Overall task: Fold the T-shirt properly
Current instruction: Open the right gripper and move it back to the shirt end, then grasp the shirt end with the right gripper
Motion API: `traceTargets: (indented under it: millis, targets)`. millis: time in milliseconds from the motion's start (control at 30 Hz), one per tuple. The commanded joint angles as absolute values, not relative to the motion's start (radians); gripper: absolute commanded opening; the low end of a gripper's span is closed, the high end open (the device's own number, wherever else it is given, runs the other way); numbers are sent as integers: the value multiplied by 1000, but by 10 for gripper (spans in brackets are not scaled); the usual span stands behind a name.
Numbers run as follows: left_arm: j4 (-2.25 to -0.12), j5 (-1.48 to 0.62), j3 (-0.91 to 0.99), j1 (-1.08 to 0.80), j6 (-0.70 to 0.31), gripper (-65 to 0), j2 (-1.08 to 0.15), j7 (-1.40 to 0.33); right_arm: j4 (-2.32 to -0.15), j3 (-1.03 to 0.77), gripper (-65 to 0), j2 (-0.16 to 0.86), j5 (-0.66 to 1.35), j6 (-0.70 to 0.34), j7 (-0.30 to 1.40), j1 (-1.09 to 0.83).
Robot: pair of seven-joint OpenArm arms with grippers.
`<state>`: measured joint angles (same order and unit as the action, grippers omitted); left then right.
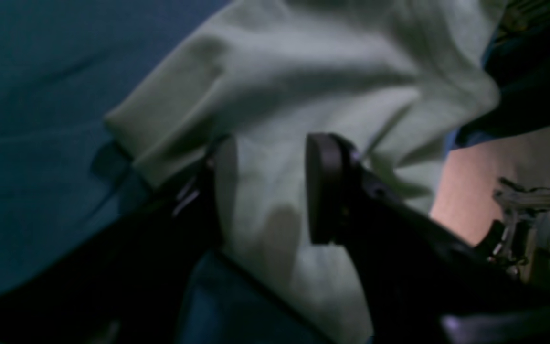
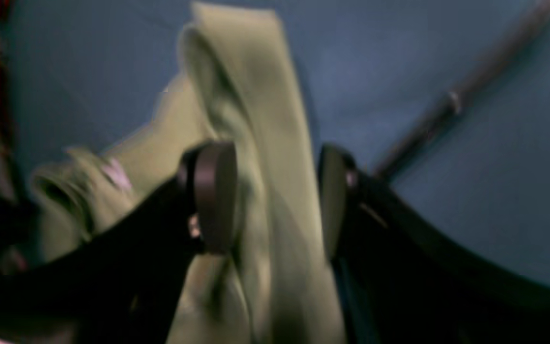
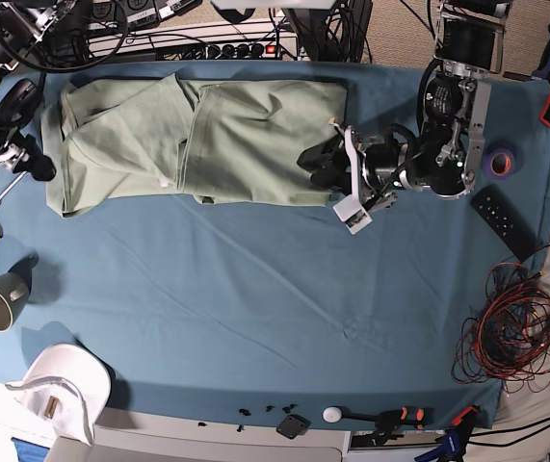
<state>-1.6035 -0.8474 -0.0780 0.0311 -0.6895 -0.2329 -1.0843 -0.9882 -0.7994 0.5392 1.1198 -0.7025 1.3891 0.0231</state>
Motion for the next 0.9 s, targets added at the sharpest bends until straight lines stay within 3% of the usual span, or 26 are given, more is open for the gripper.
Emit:
traceTargets:
  millis: [0,467,867]
  targets:
    - [-1621,-872,-75,47,-698,-398,-233,-1066,-980,-804,-363,561,1139,-698,1396,30]
    - [-1621,-872,-75,47,-698,-398,-233,-1066,-974,-804,-364,557,1196,-698,1396,30]
    - [-1621,-873,-75,47,-698,-399,-233,-1065,-1138,-785,-364,558,1176,-698,1396,27]
